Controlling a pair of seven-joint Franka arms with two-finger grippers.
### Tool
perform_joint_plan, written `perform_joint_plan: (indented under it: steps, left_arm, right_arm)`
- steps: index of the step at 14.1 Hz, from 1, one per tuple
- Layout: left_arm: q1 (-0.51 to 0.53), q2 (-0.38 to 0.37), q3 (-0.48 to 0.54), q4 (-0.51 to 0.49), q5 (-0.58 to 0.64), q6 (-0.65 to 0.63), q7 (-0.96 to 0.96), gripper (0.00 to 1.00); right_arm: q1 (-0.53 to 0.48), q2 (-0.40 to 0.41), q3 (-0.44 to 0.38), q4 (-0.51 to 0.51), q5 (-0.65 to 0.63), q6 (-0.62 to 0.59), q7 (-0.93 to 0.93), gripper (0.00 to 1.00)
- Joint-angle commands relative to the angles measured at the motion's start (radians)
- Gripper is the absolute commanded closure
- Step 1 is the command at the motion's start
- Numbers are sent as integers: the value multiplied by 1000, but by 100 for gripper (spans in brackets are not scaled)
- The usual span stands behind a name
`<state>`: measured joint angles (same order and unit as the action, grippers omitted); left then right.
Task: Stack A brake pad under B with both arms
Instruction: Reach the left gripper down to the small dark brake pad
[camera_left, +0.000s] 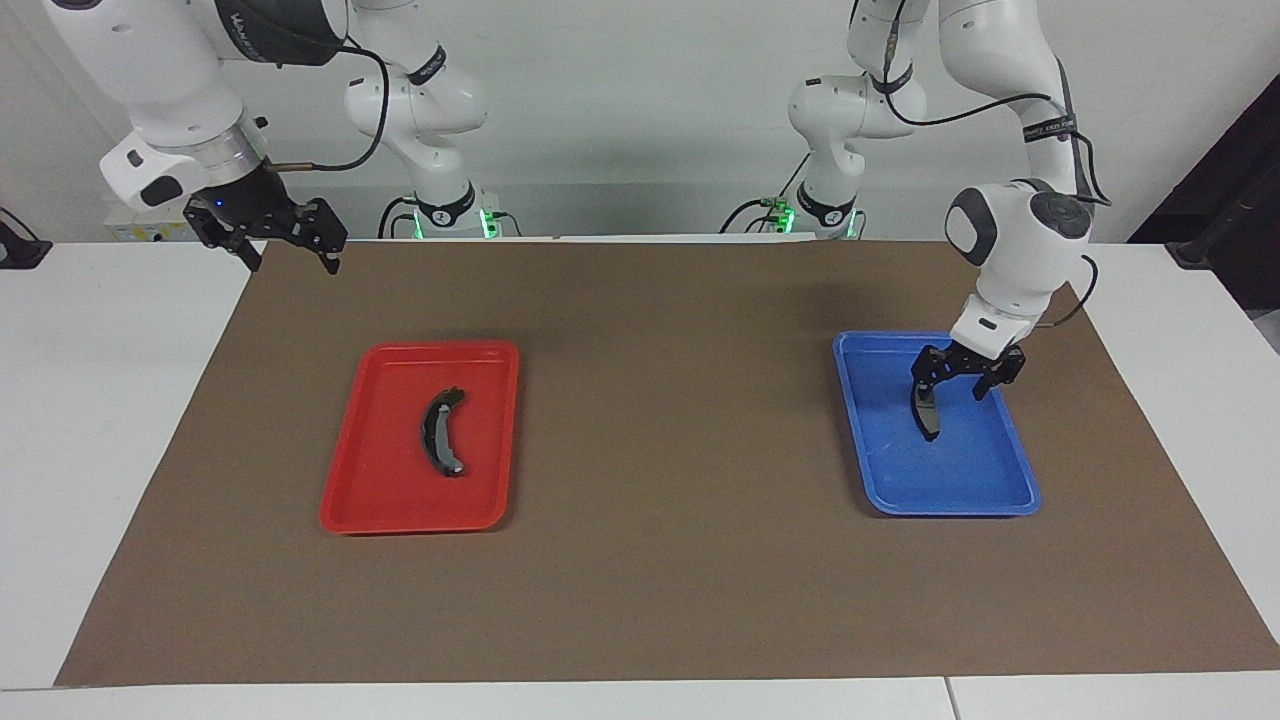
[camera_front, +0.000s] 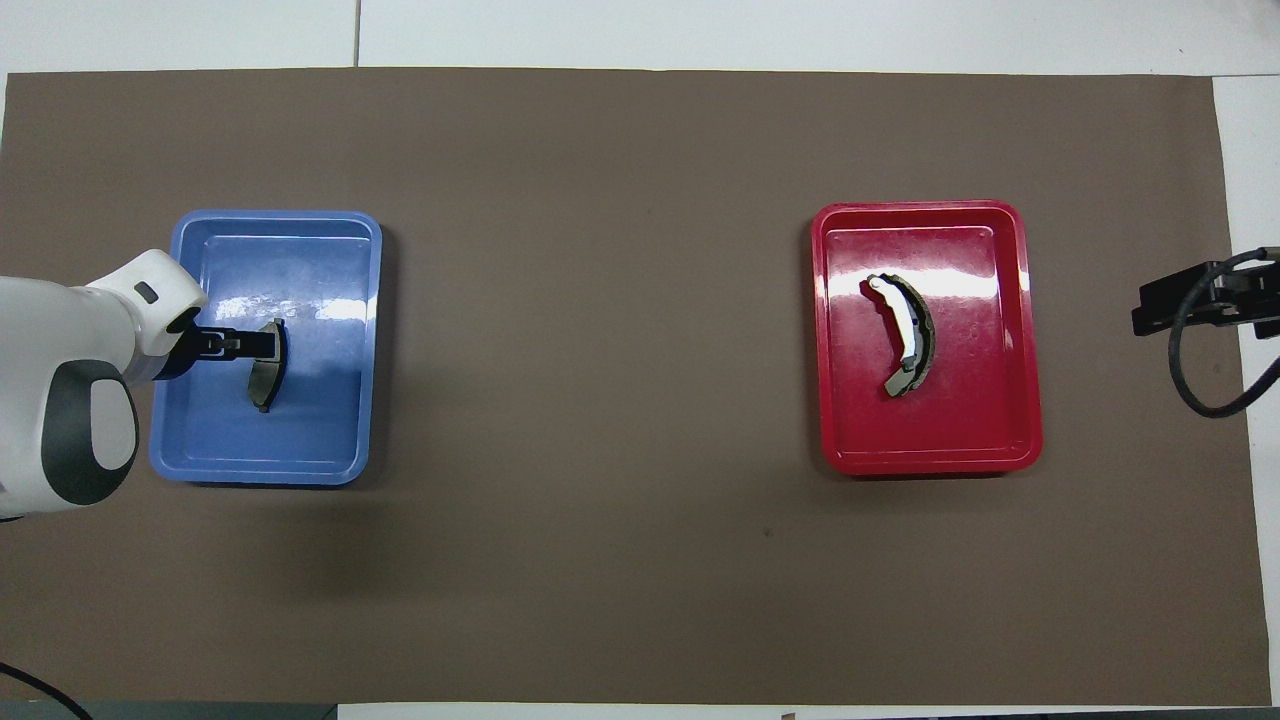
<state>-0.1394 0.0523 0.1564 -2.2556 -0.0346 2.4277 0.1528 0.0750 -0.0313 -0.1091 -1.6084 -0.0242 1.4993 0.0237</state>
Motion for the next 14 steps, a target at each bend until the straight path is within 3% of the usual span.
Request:
perform_joint_plan:
  steps: [1, 7, 10, 11, 13, 14]
  left_arm:
    - [-9, 35, 2, -12, 1, 36, 14, 7]
    - [-20, 84, 2, -42, 1, 76, 13, 8]
    - [-22, 83, 2, -52, 1, 70, 13, 17]
    - [-29, 81, 2, -58, 1, 68, 13, 25]
    - [-29, 80, 2, -59, 1, 53, 19, 68]
    - [-32, 78, 2, -59, 1, 42, 20, 85]
  right_arm:
    - [-3, -4, 0, 2, 20, 1, -13, 0]
    - [-3, -4, 0, 2, 20, -1, -13, 0]
    - [-3, -4, 0, 2, 20, 1, -13, 0]
    - [-3, -4, 0, 2, 20, 1, -13, 0]
    - [-3, -4, 0, 2, 20, 1, -13, 0]
    - [-3, -4, 0, 2, 20, -1, -13, 0]
